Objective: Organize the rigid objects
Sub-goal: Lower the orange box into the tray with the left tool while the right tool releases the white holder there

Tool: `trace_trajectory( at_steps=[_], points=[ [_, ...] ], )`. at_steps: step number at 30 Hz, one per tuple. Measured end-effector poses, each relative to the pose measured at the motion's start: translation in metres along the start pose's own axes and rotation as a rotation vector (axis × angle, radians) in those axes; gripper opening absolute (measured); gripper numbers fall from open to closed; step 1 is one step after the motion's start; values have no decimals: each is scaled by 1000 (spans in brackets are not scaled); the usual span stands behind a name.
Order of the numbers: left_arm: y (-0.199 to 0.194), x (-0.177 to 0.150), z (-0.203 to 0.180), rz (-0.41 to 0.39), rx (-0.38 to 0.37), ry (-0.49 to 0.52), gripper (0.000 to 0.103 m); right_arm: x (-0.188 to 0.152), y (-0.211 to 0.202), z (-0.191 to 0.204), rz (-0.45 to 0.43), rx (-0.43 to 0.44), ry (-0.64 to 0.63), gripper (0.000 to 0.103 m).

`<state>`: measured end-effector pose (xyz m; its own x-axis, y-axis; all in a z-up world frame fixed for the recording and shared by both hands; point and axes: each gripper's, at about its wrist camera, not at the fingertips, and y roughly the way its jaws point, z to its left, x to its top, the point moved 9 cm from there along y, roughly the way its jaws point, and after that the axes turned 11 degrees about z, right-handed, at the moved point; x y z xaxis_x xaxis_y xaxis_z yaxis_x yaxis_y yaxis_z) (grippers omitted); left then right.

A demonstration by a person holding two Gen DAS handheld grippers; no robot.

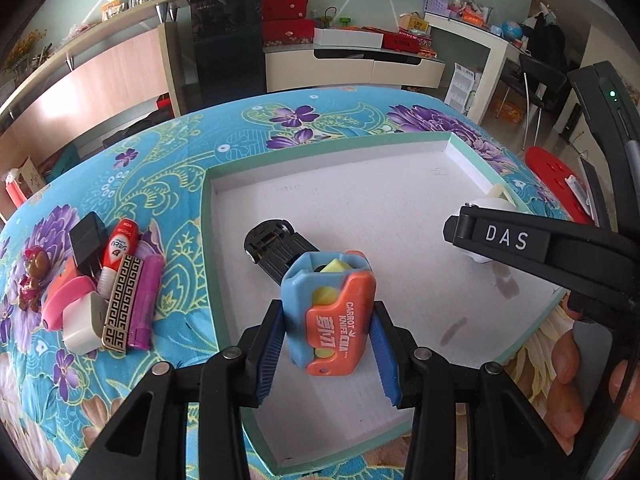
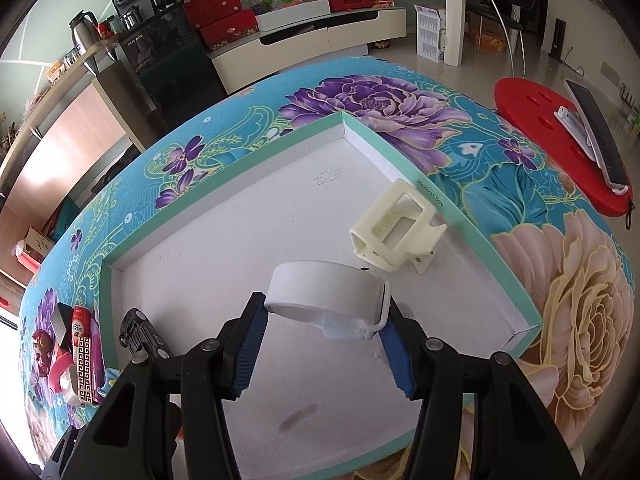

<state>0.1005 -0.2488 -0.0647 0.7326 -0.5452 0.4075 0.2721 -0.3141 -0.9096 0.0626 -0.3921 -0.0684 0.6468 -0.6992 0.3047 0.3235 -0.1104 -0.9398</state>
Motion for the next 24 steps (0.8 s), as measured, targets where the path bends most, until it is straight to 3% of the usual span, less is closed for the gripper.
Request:
trace_trajectory(
  at_steps=[10,24],
  points=[
    [28,-1,4,36,22,3,46,-4,10,6,33,7,-17,57],
    [32,7,6,12,26,8,49,-5,15,8,44,-21,-32,58]
  ],
)
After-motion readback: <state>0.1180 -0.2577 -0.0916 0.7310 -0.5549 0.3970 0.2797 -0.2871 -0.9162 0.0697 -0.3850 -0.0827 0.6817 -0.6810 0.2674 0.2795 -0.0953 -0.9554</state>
